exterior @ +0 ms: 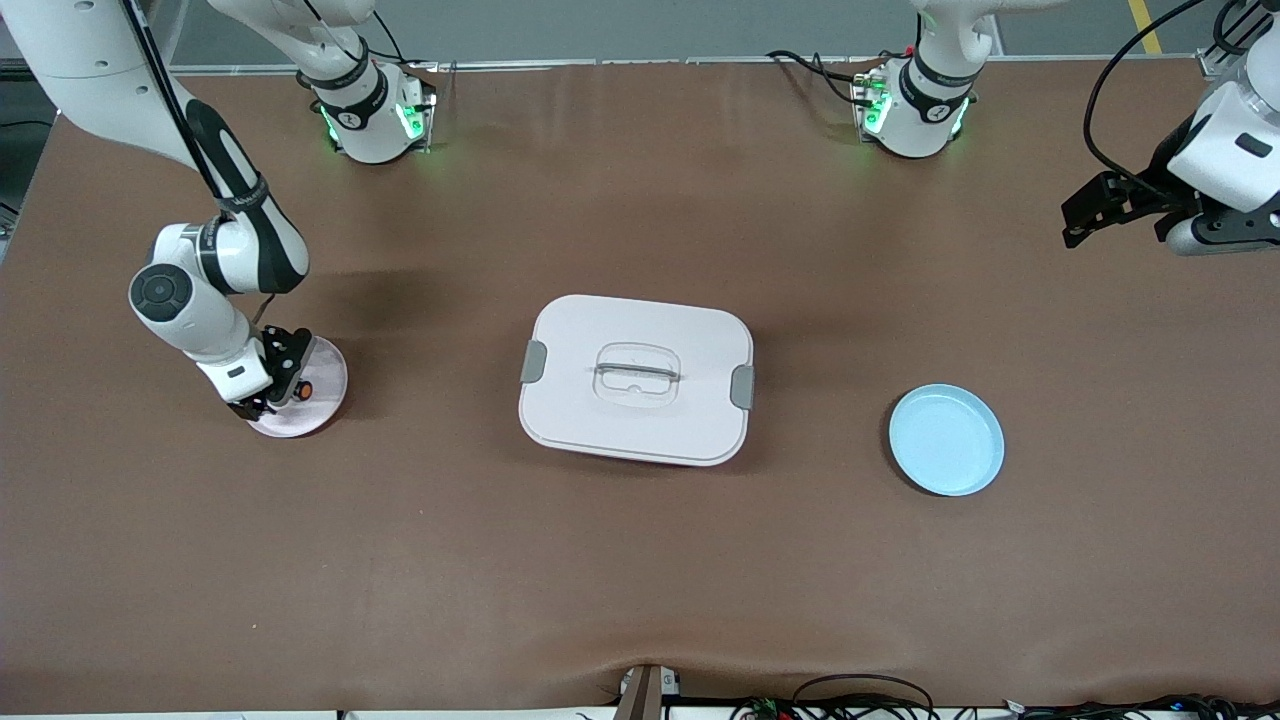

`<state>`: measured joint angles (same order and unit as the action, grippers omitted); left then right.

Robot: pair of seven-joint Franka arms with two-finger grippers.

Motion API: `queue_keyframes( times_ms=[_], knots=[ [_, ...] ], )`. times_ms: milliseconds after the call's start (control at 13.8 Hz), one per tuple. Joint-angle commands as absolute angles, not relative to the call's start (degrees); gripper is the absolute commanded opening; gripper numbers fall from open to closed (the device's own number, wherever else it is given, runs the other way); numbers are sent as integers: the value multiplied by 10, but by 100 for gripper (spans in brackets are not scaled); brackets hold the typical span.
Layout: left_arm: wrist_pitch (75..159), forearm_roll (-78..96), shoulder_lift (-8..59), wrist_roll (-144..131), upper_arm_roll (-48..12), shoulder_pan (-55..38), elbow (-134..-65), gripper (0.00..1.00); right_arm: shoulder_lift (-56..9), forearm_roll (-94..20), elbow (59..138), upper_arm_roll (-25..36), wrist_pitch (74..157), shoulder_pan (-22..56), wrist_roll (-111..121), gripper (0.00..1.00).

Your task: Transfer orange switch to right arm and place

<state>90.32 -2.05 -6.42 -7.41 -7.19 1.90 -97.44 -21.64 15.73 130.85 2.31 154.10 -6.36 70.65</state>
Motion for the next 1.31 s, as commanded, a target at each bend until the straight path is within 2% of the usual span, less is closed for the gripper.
queue_keyframes(
  times_ms=[0, 218, 509, 945, 1090, 1235],
  knots=[
    [901, -29, -60, -63, -75, 21, -964, 100, -161, 148, 1303, 11, 1465, -69, 690, 100],
    [901, -28, -60, -62, -75, 21, -965, 100, -125, 97, 1294, 10, 1401, -57, 564, 100],
    [901, -28, -59, -62, -75, 21, -965, 100, -98, 66, 1294, 9, 1397, -54, 306, 100],
    [899, -28, -59, -62, -75, 21, -965, 100, -69, 20, 1289, 9, 1397, -40, 75, 100],
    [899, -28, -60, -62, -75, 21, -965, 100, -54, 20, 1287, 9, 1388, -37, 50, 100],
    [897, -28, -61, -62, -75, 21, -965, 100, -33, 20, 1269, 9, 1331, -31, 49, 100]
  ],
)
